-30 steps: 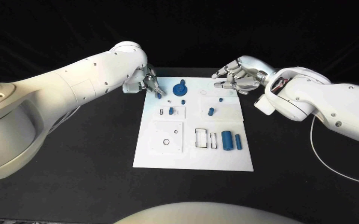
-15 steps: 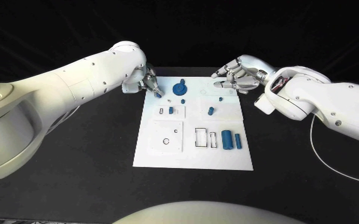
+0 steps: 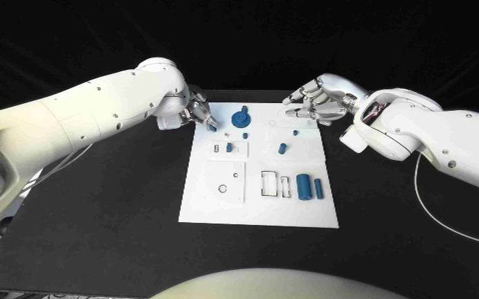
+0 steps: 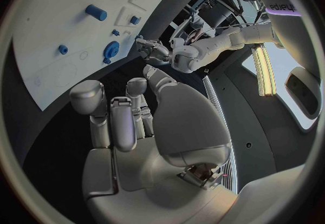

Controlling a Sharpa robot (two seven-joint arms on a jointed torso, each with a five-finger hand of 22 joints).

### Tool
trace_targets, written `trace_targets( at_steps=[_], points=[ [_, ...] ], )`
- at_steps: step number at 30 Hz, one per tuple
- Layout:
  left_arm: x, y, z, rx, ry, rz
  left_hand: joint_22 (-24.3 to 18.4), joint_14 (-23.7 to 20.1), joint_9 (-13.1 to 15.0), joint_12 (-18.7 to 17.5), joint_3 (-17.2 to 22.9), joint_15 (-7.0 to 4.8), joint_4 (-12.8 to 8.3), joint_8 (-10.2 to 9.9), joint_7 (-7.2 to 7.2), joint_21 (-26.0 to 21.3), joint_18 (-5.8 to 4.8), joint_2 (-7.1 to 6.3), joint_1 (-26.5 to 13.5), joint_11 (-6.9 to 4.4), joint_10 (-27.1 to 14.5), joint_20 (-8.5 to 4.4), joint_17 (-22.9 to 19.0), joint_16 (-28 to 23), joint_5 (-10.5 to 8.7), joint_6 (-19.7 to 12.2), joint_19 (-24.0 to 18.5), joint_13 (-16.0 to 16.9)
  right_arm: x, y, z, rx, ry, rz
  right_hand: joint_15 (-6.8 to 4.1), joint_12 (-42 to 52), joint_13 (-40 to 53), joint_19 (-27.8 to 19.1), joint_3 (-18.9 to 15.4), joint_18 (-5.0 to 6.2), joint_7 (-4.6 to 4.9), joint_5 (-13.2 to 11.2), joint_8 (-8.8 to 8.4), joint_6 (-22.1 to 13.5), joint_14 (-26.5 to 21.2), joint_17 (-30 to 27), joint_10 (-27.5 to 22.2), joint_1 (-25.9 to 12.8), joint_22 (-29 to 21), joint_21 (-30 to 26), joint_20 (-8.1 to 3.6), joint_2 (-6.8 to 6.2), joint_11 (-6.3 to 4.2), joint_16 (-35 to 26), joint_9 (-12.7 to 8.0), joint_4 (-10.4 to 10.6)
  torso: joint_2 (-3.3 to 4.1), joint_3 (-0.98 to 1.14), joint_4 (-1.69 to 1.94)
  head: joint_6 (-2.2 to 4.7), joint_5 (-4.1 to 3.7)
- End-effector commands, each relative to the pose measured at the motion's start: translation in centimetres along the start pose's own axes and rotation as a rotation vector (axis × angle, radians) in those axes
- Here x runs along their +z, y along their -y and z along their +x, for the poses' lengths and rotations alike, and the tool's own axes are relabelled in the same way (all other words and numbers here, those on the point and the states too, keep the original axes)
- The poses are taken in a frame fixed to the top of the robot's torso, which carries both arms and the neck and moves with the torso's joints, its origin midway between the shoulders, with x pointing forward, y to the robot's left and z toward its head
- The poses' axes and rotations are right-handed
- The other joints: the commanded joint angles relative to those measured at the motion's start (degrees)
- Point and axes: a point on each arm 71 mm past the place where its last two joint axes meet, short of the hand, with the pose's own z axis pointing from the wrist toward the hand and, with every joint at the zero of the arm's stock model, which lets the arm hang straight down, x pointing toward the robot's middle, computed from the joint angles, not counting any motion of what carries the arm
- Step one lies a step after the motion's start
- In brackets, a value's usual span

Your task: Assemble the parts on the task board

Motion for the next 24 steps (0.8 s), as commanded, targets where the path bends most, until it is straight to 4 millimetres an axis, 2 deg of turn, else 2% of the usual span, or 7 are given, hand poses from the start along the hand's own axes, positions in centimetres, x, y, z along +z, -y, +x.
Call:
trace_targets(
  at_steps=[1, 5, 9, 12, 20, 24],
  points=[
    [-0.5, 0.3, 0.5, -0.047, 0.054, 0.03, 6.22, 6.13, 0.3, 0.39, 8.08, -0.3, -7.52, 0.4, -0.26, 0.33, -0.46, -0.34, -0.9, -0.03, 0.66, -0.11, 15.05, 0.14, 0.9, -0.16, 2.47, 0.2, 0.0, 0.0, 0.1, -0.002, -0.018, -0.005, 0.07, 0.03, 0.04, -0.34, 0.3, 0.94, -0.11, 0.08, 0.17, 0.43, 2.75, -0.03, -0.11, -0.25, -0.05, -0.2, 0.17, 0.13, -0.15, -0.36, -0.05, 0.16, -0.18, 0.0, 0.33, -0.21, -0.09],
    [-0.9, 0.2, 1.6, -0.032, 0.087, 0.049, 6.48, 6.13, 0.48, 0.65, 8.62, -0.35, -7.77, 0.63, -0.34, 0.54, -0.52, -0.65, -1.29, -0.1, 0.93, -0.15, 15.05, 0.14, 1.22, -0.05, 2.58, 0.48, -0.1, 0.1, 0.1, -0.001, -0.018, -0.002, 0.07, 0.03, 0.04, -0.34, 0.3, 0.94, -0.11, 0.08, 0.17, 0.43, 2.75, -0.03, -0.11, -0.25, -0.05, -0.2, 0.17, 0.13, -0.15, -0.36, -0.05, 0.16, -0.37, -0.06, 0.7, -0.35, -0.09],
    [-1.0, 0.1, 2.4, -0.01, 0.107, 0.056, 6.57, 6.13, 0.55, 0.83, 8.84, -0.38, -7.88, 0.73, -0.38, 0.61, -0.54, -0.78, -1.42, -0.14, 1.09, -0.17, 15.05, 0.14, 1.27, 0.01, 2.62, 0.67, -0.1, 0.2, 0.1, 0.0, -0.018, -0.001, 0.07, 0.03, 0.04, -0.34, 0.3, 0.94, -0.11, 0.08, 0.17, 0.43, 2.75, -0.03, -0.11, -0.25, -0.05, -0.2, 0.17, 0.13, -0.15, -0.36, -0.05, 0.16, -0.48, -0.11, 0.84, -0.58, -0.07],
    [-1.1, 0.0, 3.2, 0.008, 0.111, 0.059, 6.59, 6.13, 0.57, 0.85, 8.9, -0.39, -7.91, 0.75, -0.39, 0.63, -0.54, -0.82, -1.46, -0.15, 1.12, -0.18, 15.05, 0.14, 1.28, 0.02, 2.62, 0.69, -0.1, 0.2, 0.1, 0.001, -0.019, 0.0, 0.07, 0.03, 0.04, -0.34, 0.3, 0.94, -0.11, 0.08, 0.17, 0.43, 2.75, -0.03, -0.11, -0.25, -0.05, -0.2, 0.17, 0.13, -0.15, -0.36, -0.05, 0.16, -0.54, -0.19, 0.83, -0.75, -0.02],
    [-0.9, -0.3, 4.7, 0.048, 0.089, 0.052, 6.57, 6.13, 0.61, 0.83, 9.02, -0.4, -7.96, 0.81, -0.41, 0.61, -0.54, -0.89, -1.54, -0.17, 1.14, -0.19, 15.05, 0.14, 1.29, 0.06, 2.62, 0.66, -0.2, 0.3, 0.1, 0.003, -0.022, 0.002, 0.07, 0.03, 0.04, -0.34, 0.3, 0.94, -0.11, 0.08, 0.17, 0.43, 2.75, -0.03, -0.11, -0.25, -0.05, -0.2, 0.17, 0.13, -0.15, -0.36, -0.05, 0.16, -0.44, -0.14, 0.81, -0.98, 0.05],
    [-0.5, -0.3, 5.5, 0.073, 0.08, 0.047, 6.57, 6.13, 0.61, 0.83, 9.02, -0.4, -7.96, 0.81, -0.41, 0.61, -0.54, -0.89, -1.54, -0.17, 1.14, -0.19, 15.05, 0.14, 1.29, 0.06, 2.62, 0.66, -0.2, 0.3, 0.2, 0.004, -0.023, 0.002, 0.07, 0.03, 0.04, -0.34, 0.3, 0.94, -0.11, 0.08, 0.17, 0.43, 2.75, -0.03, -0.11, -0.25, -0.05, -0.2, 0.17, 0.13, -0.15, -0.36, -0.05, 0.16, -0.42, -0.24, 0.82, -1.12, -0.03]
  ],
)
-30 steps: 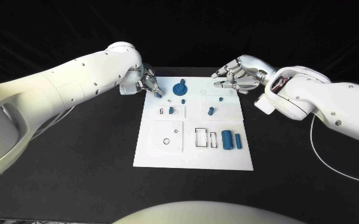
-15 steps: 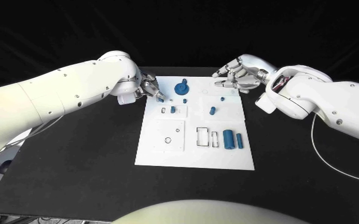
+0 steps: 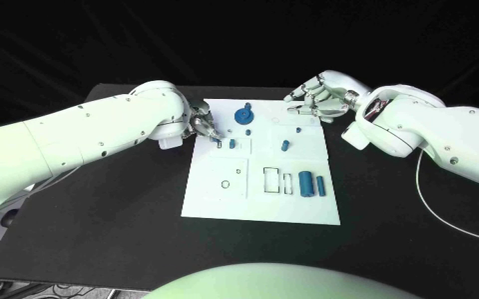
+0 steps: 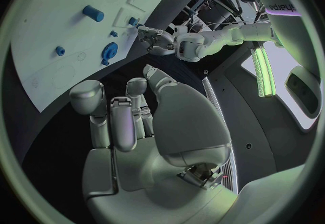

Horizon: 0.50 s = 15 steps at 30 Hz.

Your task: Assemble the parts on the task board

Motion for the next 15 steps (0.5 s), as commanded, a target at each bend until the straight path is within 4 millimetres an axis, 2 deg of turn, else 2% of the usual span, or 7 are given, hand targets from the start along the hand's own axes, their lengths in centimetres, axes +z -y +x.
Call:
trace_targets(
  at_steps=[1, 5, 15],
  points=[
    [0.2, 0.1, 0.4, 0.043, 0.017, -0.002, 6.58, 6.13, 0.08, 0.14, 7.36, -0.41, -7.1, 0.19, -0.21, 0.16, -0.54, 0.47, -0.18, 0.03, 0.53, -0.2, 15.07, 0.14, 0.34, 0.01, 2.62, 0.05, 0.0, 0.0, 0.2, 0.003, -0.016, -0.006, 0.07, 0.03, 0.04, -0.34, 0.3, 0.94, -0.11, 0.08, 0.17, 0.43, 2.75, -0.03, -0.11, -0.25, -0.05, -0.2, 0.17, 0.13, -0.15, -0.36, -0.05, 0.17, 0.04, -0.05, -0.02, -0.17, 0.0],
    [0.4, 0.1, 0.9, 0.052, 0.004, -0.004, 6.58, 6.13, 0.08, 0.14, 7.36, -0.41, -7.1, 0.19, -0.21, 0.16, -0.54, 0.47, -0.18, 0.03, 0.53, -0.2, 15.07, 0.14, 0.34, 0.01, 2.62, 0.05, 0.0, 0.0, 0.2, 0.004, -0.018, -0.006, 0.07, 0.08, 0.05, -0.33, 0.31, 0.93, -0.12, 0.1, 0.17, 0.45, 2.77, -0.01, -0.05, -0.34, -0.07, -0.23, 0.17, 0.14, -0.15, -0.37, -0.05, 0.22, 0.06, 0.04, -0.06, -0.29, 0.03],
    [0.6, 0.3, 1.5, 0.071, -0.029, -0.002, 6.59, 6.13, 0.13, 0.24, 7.5, -0.42, -7.17, 0.25, -0.23, 0.17, -0.54, 0.34, -0.3, 0.01, 0.62, -0.22, 15.07, 0.14, 0.34, 0.04, 2.62, 0.16, 0.0, 0.1, 0.3, 0.005, -0.021, -0.006, 0.07, 0.08, 0.05, -0.33, 0.31, 0.93, -0.12, 0.1, 0.17, 0.45, 2.77, -0.01, -0.05, -0.34, -0.07, -0.23, 0.17, 0.14, -0.15, -0.37, -0.05, 0.22, 0.0, 0.05, -0.06, -0.57, 0.05]
  ],
)
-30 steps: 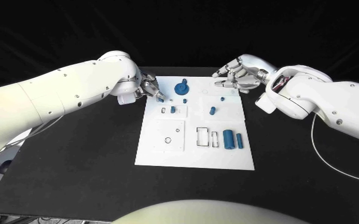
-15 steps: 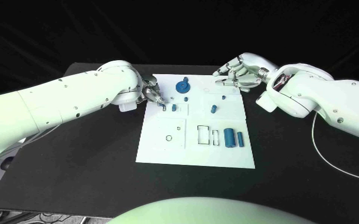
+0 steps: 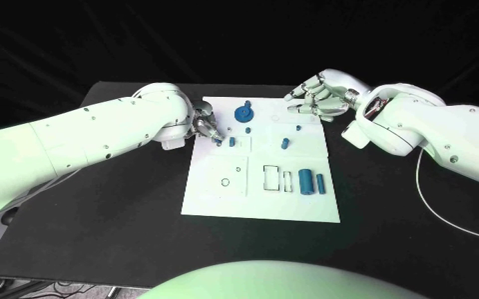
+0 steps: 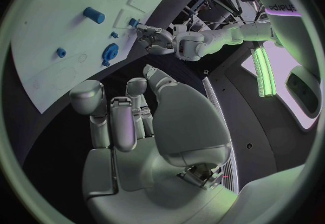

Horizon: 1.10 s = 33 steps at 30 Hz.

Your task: Assemble the parts on the task board

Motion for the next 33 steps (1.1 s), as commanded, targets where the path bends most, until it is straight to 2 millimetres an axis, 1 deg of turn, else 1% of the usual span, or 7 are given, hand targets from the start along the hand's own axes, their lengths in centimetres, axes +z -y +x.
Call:
trace_targets(
  at_steps=[1, 8, 11, 21, 33],
  points=[
    [0.2, -0.14, 0.82, 0.039, -0.037, -0.01, 6.58, 6.13, 0.05, 0.25, 6.88, -0.43, -6.55, 0.25, -0.25, 0.16, -0.53, 0.59, -0.04, -0.09, 0.32, -0.22, 15.08, 0.14, 0.35, 0.04, 2.62, 0.06, 0.0, -0.05, 0.17, 0.002, -0.016, -0.008, 0.07, 0.08, 0.05, -0.33, 0.16, 0.93, -0.12, 0.1, 0.17, 0.45, 2.77, -0.01, -0.06, -0.34, -0.07, -0.23, 0.17, 0.14, -0.15, -0.37, -0.05, 0.06, -0.04, 0.01, 0.0, -0.09, 0.02],
    [0.09, -0.34, 1.02, 0.053, -0.062, -0.018, 6.61, 6.13, 0.15, 0.33, 7.21, -0.47, -6.89, 0.38, -0.33, 0.17, -0.54, 0.26, -0.15, -0.16, 0.45, -0.26, 15.08, 0.14, 0.37, 0.16, 2.63, 0.13, -0.02, -0.03, 0.18, 0.002, -0.019, -0.009, 0.07, 0.08, 0.05, -0.33, 0.16, 0.93, -0.12, 0.1, 0.17, 0.45, 2.77, -0.01, -0.06, -0.34, -0.07, -0.23, 0.17, 0.14, -0.15, -0.37, -0.05, 0.06, -0.04, 0.01, 0.01, -0.2, 0.01],
    [0.03, -0.44, 1.07, 0.057, -0.068, -0.023, 6.54, 6.13, 0.21, 0.33, 7.52, -0.51, -7.1, 0.47, -0.37, 0.09, -0.52, 0.09, -0.27, -0.2, 0.52, -0.29, 15.08, 0.14, 0.61, 0.26, 2.59, 0.12, -0.03, -0.02, 0.18, 0.002, -0.019, -0.009, 0.07, 0.08, 0.05, -0.33, 0.16, 0.93, -0.12, 0.1, 0.17, 0.45, 2.77, -0.01, -0.06, -0.34, -0.07, -0.23, 0.17, 0.14, -0.15, -0.37, -0.05, 0.06, -0.03, -0.02, 0.04, -0.23, 0.0],
    [-0.06, -0.57, 1.11, 0.059, -0.073, -0.025, 6.53, 6.13, 0.26, 0.28, 7.8, -0.54, -7.27, 0.55, -0.4, 0.07, -0.51, -0.06, -0.4, -0.23, 0.56, -0.32, 15.08, 0.14, 0.89, 0.34, 2.58, 0.05, -0.05, 0.02, 0.22, 0.003, -0.021, -0.008, 0.07, 0.08, 0.05, -0.33, 0.16, 0.93, -0.12, 0.1, 0.17, 0.45, 2.77, -0.01, -0.06, -0.34, -0.07, -0.23, 0.17, 0.14, -0.15, -0.37, -0.05, 0.06, -0.04, -0.06, 0.01, -0.28, 0.03],
    [0.06, -0.25, 1.19, 0.056, -0.079, -0.021, 6.51, 6.13, 0.32, 0.35, 8.07, -0.55, -7.18, 0.65, -0.41, 0.03, -0.5, -0.11, -0.9, -0.23, 0.71, -0.36, 15.08, 0.14, 1.1, 0.5, 2.56, 0.14, -0.04, 0.02, 0.27, 0.004, -0.022, -0.009, 0.07, 0.08, 0.05, -0.33, 0.16, 0.93, -0.12, 0.1, 0.17, 0.45, 2.77, -0.01, -0.06, -0.34, -0.07, -0.23, 0.17, 0.14, -0.15, -0.37, -0.05, 0.06, -0.02, 0.0, -0.01, -0.39, 0.05]
  ],
)
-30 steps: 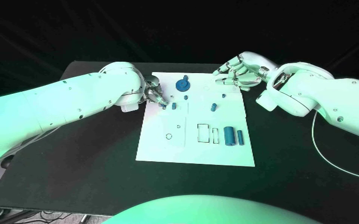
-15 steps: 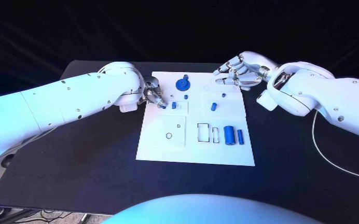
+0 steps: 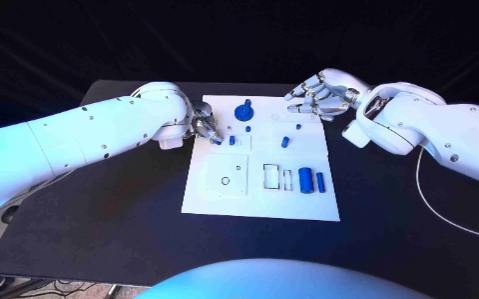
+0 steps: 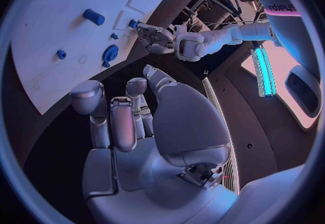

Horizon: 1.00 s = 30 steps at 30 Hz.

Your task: Assemble the parts on the task board

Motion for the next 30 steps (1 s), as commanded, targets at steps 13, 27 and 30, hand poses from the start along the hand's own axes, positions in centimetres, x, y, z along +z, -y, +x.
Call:
trace_targets(
  at_steps=[13, 27, 30],
  points=[
    [0.58, 0.04, 1.08, 0.032, -0.094, -0.046, 7.07, 5.92, 0.07, 1.06, 2.35, -0.71, -1.85, 0.62, -1.13, 0.35, -0.61, -1.19, -9.25, -0.46, 1.11, -0.63, 15.09, 0.14, -0.17, 2.49, 2.74, 0.7, -0.06, -0.06, 0.13, 0.001, -0.014, -0.008, 0.07, 0.08, 0.05, -0.33, 0.16, 0.93, -0.11, 0.1, 0.17, 0.45, 2.77, -0.01, -0.1, -0.34, -0.08, -0.23, 0.16, 0.14, -0.2, -0.37, -0.05, 0.06, 0.01, 0.06, -0.04, -0.09, -0.03],
    [0.72, 0.34, 1.03, 0.026, -0.081, -0.058, 7.44, 5.92, -0.34, 2.05, -2.66, -0.94, 0.55, 0.37, -1.43, 0.57, -0.69, -1.26, -11.61, -0.71, 1.82, -0.86, 15.09, 0.14, -0.19, 3.73, 2.88, 1.83, -0.12, -0.05, 0.11, 0.001, -0.013, -0.008, 0.07, 0.08, 0.05, -0.33, 0.16, 0.93, -0.11, 0.1, 0.17, 0.45, 2.77, -0.01, -0.1, -0.34, -0.08, -0.23, 0.16, 0.14, -0.2, -0.37, -0.05, 0.06, 0.03, 0.05, -0.05, -0.08, -0.15],
    [0.74, 0.38, 0.98, 0.021, -0.073, -0.06, 7.69, 5.92, -0.39, 2.24, -3.26, -0.97, 0.85, 0.34, -1.49, 0.77, -0.75, -1.19, -11.81, -0.76, 2.0, -0.89, 15.09, 0.14, -0.17, 3.94, 2.99, 2.07, -0.13, -0.04, 0.1, 0.001, -0.013, -0.008, 0.07, 0.08, 0.05, -0.33, 0.16, 0.93, -0.11, 0.1, 0.17, 0.45, 2.77, -0.01, -0.1, -0.34, -0.08, -0.23, 0.16, 0.14, -0.2, -0.37, -0.05, 0.06, 0.01, 0.01, -0.02, -0.11, -0.21]
  ],
)
